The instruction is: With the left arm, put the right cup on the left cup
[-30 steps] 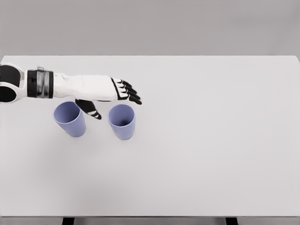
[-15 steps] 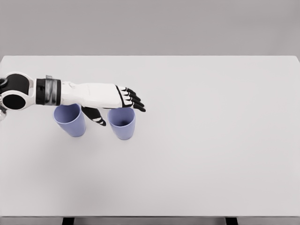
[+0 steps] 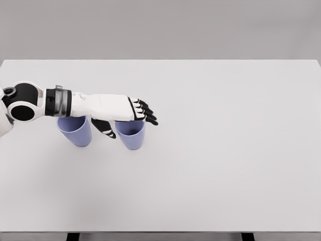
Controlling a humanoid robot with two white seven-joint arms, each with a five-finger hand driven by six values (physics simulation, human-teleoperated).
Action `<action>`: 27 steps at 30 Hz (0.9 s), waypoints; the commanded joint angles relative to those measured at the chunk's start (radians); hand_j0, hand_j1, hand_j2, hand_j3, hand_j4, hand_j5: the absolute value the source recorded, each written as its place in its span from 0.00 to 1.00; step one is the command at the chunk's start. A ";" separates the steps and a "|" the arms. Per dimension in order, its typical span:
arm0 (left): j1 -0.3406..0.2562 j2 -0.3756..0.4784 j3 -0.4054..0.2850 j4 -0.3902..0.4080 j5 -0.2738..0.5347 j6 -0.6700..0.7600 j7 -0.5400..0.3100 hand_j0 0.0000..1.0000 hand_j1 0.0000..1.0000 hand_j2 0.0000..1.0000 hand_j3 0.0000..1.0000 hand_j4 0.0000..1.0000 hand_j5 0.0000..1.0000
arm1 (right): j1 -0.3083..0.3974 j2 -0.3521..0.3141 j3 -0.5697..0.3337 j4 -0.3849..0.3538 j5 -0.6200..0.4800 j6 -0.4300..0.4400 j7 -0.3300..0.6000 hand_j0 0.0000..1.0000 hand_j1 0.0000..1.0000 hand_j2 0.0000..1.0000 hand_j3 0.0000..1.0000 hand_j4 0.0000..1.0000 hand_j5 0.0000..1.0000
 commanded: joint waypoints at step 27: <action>-0.014 0.094 0.087 -0.088 0.072 0.001 -0.001 0.66 0.66 0.66 0.66 0.66 0.66 | 0.000 0.000 0.000 0.000 0.000 0.000 0.000 1.00 1.00 1.00 1.00 1.00 1.00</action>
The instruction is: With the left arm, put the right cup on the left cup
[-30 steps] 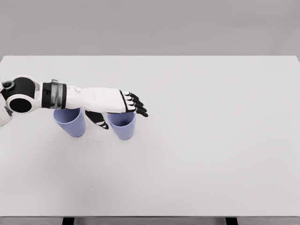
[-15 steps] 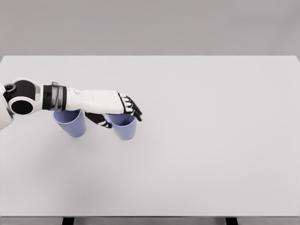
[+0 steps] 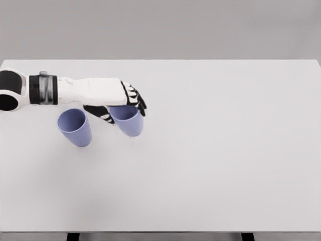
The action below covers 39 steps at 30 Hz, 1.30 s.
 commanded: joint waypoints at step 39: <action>-0.092 0.462 0.019 -0.191 0.111 0.001 0.001 0.66 0.66 0.66 0.66 0.66 0.66 | 0.000 0.000 0.000 0.000 0.000 0.000 0.000 1.00 1.00 1.00 1.00 1.00 1.00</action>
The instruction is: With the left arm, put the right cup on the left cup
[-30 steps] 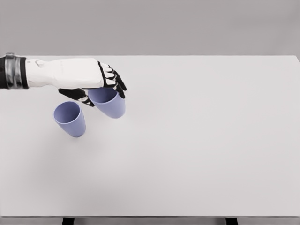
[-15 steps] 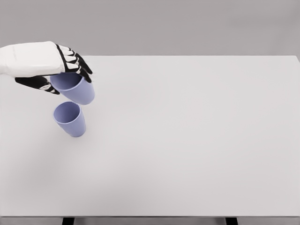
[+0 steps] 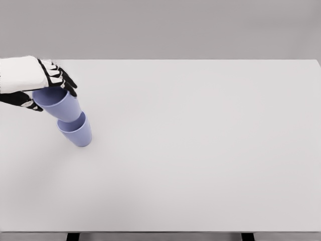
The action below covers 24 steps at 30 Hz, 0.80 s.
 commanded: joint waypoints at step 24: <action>0.046 -0.036 0.013 0.055 -0.001 0.002 0.000 0.66 0.66 0.66 0.66 0.66 0.66 | 0.000 0.000 0.000 0.000 0.000 0.000 0.000 1.00 1.00 1.00 1.00 1.00 1.00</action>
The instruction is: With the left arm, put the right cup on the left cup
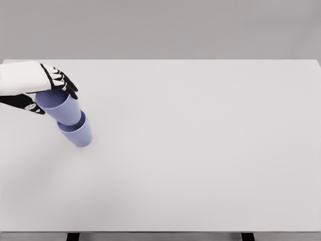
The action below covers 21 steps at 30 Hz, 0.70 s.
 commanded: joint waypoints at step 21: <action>0.034 -0.027 0.005 0.036 -0.006 0.002 0.002 0.94 0.94 0.94 0.94 0.94 0.94 | 0.000 0.000 0.000 0.000 0.000 0.000 0.000 1.00 1.00 1.00 1.00 1.00 1.00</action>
